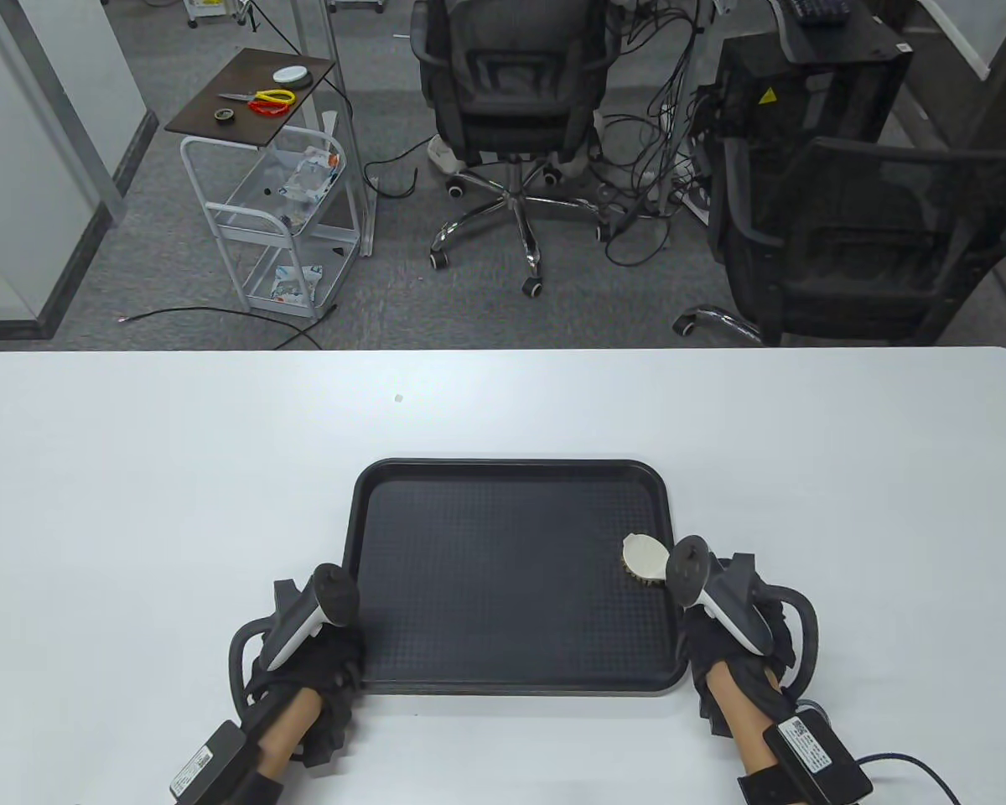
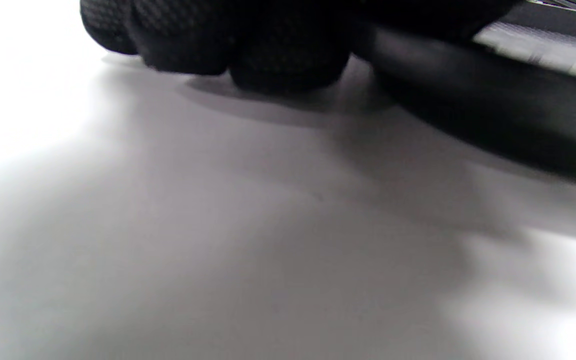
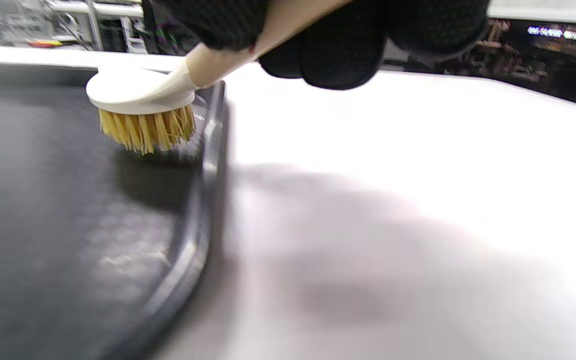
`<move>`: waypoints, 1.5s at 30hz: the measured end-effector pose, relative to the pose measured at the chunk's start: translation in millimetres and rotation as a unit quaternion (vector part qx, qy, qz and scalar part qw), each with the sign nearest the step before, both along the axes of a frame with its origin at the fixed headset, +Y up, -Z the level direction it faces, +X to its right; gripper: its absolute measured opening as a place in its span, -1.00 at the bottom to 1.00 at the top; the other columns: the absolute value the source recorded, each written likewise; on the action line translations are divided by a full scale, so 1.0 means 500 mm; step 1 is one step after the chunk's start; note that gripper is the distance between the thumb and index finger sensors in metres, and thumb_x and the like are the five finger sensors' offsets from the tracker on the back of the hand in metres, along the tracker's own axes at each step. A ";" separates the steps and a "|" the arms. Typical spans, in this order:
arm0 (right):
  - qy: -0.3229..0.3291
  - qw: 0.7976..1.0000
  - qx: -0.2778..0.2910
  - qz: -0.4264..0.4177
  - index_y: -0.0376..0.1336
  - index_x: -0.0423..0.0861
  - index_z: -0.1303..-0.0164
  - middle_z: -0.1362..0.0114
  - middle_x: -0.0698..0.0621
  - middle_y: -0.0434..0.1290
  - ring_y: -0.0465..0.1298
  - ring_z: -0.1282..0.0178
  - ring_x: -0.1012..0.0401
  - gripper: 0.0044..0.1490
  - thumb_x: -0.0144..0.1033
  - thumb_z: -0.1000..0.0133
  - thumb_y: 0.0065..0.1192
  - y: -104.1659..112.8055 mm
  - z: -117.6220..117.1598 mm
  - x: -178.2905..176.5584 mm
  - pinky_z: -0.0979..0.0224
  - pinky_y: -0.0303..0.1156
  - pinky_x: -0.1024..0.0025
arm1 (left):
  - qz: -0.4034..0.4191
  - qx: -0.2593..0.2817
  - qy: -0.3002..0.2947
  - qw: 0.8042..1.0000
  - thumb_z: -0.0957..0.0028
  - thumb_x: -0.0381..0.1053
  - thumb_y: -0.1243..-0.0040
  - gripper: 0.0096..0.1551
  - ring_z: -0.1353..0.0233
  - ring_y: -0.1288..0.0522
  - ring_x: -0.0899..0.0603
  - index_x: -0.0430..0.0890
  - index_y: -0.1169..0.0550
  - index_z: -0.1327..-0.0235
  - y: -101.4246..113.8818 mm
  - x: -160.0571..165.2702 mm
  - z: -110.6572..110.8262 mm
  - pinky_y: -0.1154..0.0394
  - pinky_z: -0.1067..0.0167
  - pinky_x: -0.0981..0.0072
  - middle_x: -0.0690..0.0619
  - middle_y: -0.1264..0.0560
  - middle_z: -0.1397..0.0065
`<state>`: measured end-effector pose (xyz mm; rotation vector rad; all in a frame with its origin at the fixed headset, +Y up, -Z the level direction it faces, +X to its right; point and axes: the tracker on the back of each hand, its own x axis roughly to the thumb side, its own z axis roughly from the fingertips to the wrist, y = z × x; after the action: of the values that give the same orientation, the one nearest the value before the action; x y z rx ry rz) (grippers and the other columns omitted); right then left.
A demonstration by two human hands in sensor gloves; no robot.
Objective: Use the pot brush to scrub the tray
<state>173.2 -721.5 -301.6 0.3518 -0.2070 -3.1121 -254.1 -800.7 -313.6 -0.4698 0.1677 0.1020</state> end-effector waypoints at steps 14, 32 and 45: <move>0.156 0.983 0.051 -0.084 0.24 0.14 -0.47 -0.48 -0.06 0.36 0.51 -0.27 0.06 -0.34 -0.33 -0.10 0.26 0.013 0.005 -0.318 -0.28 0.46 0.03 | 0.001 0.000 0.000 1.000 0.03 0.19 -0.10 -0.05 0.18 -0.52 -0.09 -0.14 0.01 -0.48 0.000 0.000 0.000 -0.38 -0.22 -0.08 0.03 -0.54 0.23; 0.189 0.977 -0.016 -0.100 0.22 0.15 -0.47 -0.48 -0.05 0.36 0.51 -0.27 0.07 -0.33 -0.32 -0.09 0.24 -0.075 0.008 -0.371 -0.28 0.48 0.05 | 0.001 -0.001 -0.001 1.000 0.03 0.19 -0.09 -0.05 0.18 -0.52 -0.09 -0.14 0.01 -0.48 0.000 0.000 -0.001 -0.38 -0.22 -0.08 0.03 -0.54 0.23; 0.035 0.996 -0.026 -0.081 0.27 0.14 -0.43 -0.46 -0.08 0.38 0.52 -0.27 0.03 -0.35 -0.37 -0.07 0.29 -0.054 0.047 -0.024 -0.28 0.47 -0.01 | 0.001 0.000 0.000 1.000 0.03 0.19 -0.09 -0.05 0.18 -0.52 -0.09 -0.14 0.01 -0.48 0.000 0.000 -0.001 -0.38 -0.22 -0.08 0.03 -0.54 0.23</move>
<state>161.4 -748.6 -277.9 0.2373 -0.3318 -3.2640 -254.1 -800.7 -313.9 -0.4703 0.1665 0.1032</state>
